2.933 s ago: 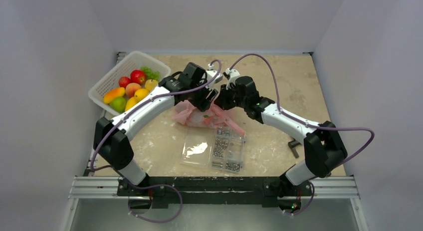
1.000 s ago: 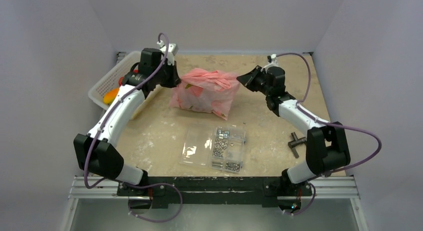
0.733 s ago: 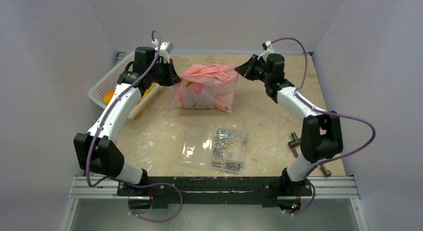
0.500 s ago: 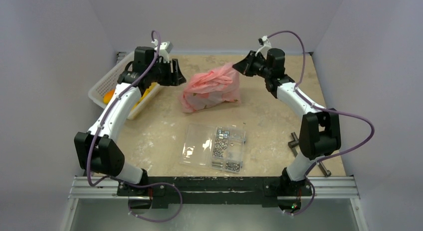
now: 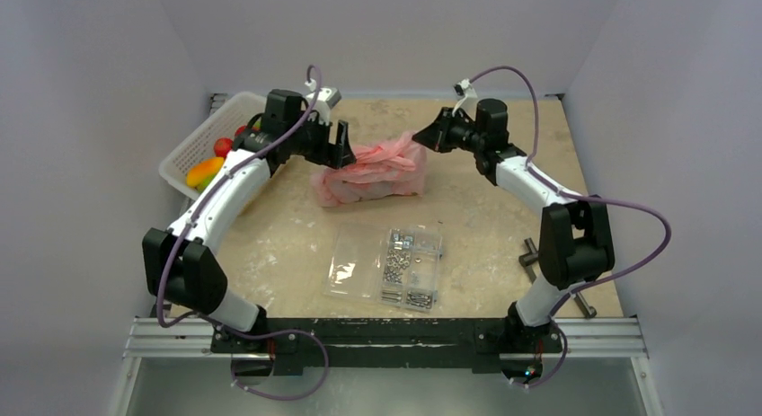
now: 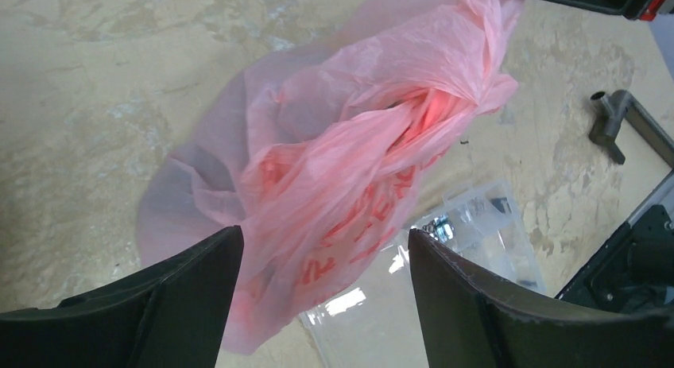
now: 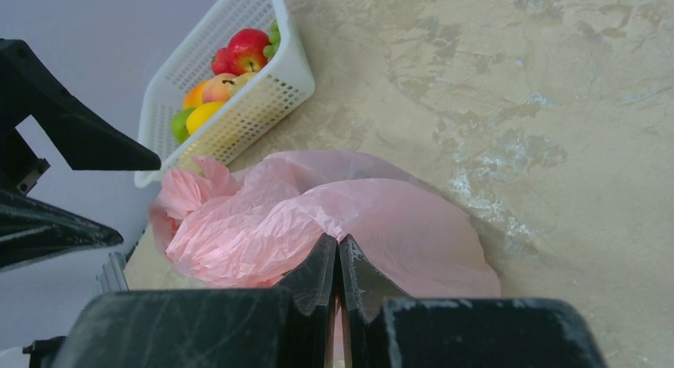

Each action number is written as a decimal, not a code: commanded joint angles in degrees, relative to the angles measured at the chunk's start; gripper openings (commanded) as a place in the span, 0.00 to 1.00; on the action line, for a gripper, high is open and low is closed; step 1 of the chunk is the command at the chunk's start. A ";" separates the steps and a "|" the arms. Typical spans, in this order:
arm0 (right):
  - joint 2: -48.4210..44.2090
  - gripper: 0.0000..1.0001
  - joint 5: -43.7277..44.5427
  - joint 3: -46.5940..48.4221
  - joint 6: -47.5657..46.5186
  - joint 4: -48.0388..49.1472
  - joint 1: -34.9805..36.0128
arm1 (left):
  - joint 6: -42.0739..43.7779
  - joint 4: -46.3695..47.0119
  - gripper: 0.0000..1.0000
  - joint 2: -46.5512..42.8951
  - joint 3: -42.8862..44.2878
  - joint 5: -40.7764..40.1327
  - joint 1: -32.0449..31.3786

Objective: Take the fake fruits out of the plastic bag
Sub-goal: Untie the plastic bag at the center of the board.

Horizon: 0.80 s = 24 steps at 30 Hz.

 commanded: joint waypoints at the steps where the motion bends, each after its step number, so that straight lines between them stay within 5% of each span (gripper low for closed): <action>1: -2.62 0.00 -2.38 -0.65 -1.10 2.13 0.71 | 3.39 -0.62 0.73 2.19 2.44 -4.97 -4.49; 6: -4.62 0.00 0.50 -2.32 -2.29 1.19 1.20 | 2.66 -4.37 0.57 8.00 6.16 -10.16 -4.80; 11: -5.38 0.00 10.68 0.80 -2.98 -7.55 2.11 | 2.48 -4.30 0.20 7.41 6.08 -9.42 -4.89; 15: -8.16 0.25 23.65 1.26 -3.77 -13.90 5.30 | 1.75 -3.40 0.01 5.76 5.52 -7.73 -4.87; 18: -12.41 0.49 29.46 -1.68 -1.38 -14.26 6.91 | 1.15 -2.45 0.00 4.33 4.70 -6.67 -4.89; 24: -21.55 0.60 31.07 -9.02 8.82 -9.24 11.19 | -0.19 -1.68 0.00 3.77 4.42 -4.28 -4.80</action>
